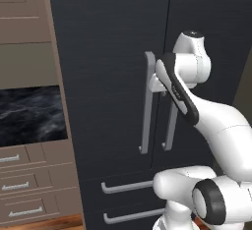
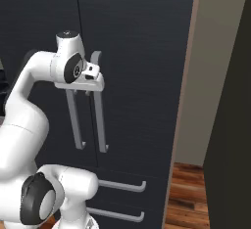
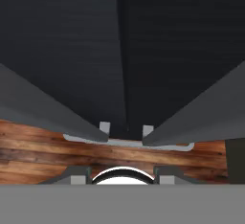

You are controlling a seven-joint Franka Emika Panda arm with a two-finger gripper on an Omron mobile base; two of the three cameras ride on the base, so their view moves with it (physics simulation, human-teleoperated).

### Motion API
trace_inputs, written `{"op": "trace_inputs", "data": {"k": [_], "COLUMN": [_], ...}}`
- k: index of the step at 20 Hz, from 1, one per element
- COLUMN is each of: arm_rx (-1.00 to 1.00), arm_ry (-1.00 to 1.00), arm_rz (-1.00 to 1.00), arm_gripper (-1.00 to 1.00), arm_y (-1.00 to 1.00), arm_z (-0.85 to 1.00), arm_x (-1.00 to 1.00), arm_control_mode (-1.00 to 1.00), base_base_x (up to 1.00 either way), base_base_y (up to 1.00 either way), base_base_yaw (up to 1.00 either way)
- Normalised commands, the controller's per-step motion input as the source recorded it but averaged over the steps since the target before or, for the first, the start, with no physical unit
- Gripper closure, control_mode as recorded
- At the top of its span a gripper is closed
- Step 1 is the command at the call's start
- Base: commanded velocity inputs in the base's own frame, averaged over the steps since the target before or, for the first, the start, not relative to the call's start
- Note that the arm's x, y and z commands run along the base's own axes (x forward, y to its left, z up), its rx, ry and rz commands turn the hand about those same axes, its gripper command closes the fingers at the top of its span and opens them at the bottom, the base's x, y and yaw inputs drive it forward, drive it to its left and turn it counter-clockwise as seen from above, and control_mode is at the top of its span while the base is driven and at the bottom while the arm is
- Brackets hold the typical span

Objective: Retrieve the pear and banana from the fridge and place them into the bowl on the dining table.

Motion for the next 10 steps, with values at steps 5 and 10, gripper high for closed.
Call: {"op": "trace_inputs", "data": {"k": [5,10], "arm_rx": [0.00,0.00], "arm_ry": [-0.03,-0.16], "arm_rz": [0.00,-0.03], "arm_gripper": [-1.00,-1.00], "arm_y": [0.00,-0.02], "arm_z": [0.00,-0.07], "arm_x": [-0.32,-0.60], "arm_control_mode": [-1.00,-1.00], "base_base_x": [0.00,0.00], "base_base_y": [0.00,0.00], "base_base_yaw": [0.00,0.00]}}
